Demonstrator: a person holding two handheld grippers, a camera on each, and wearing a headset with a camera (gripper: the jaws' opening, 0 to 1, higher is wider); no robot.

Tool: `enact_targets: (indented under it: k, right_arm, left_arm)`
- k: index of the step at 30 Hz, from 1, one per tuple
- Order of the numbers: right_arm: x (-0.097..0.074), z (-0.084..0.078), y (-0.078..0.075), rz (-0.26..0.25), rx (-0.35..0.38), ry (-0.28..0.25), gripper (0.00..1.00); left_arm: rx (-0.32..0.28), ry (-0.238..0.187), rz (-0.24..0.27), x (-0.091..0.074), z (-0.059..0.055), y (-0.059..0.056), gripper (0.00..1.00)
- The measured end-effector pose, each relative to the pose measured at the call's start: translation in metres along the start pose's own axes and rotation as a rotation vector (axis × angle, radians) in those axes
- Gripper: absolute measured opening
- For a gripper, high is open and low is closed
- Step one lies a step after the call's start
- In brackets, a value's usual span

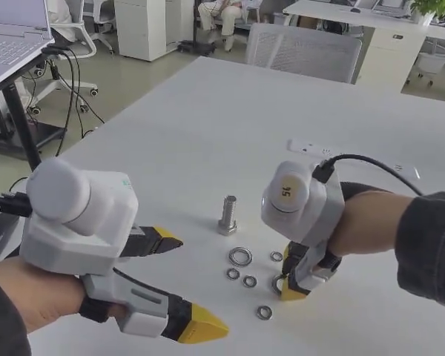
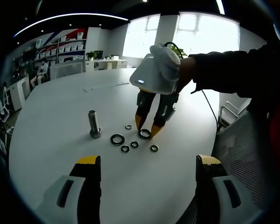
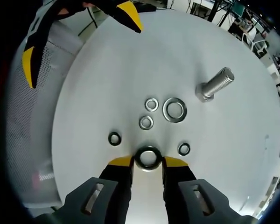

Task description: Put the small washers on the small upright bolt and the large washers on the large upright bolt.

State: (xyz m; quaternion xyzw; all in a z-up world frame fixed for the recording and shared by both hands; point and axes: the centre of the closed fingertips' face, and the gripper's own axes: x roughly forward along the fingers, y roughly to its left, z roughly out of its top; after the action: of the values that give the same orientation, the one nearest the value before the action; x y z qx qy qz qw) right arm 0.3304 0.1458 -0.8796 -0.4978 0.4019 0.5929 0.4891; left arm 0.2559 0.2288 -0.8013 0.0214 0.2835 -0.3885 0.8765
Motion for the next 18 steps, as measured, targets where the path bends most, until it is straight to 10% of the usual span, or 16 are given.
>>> enact_targets:
  k: [18]
  right_arm:
    - [-0.0034, -0.0033, -0.0011, -0.002, 0.019, 0.015, 0.24]
  left_arm:
    - [-0.001, 0.000, -0.005, -0.0009, 0.0009, -0.0009, 0.82]
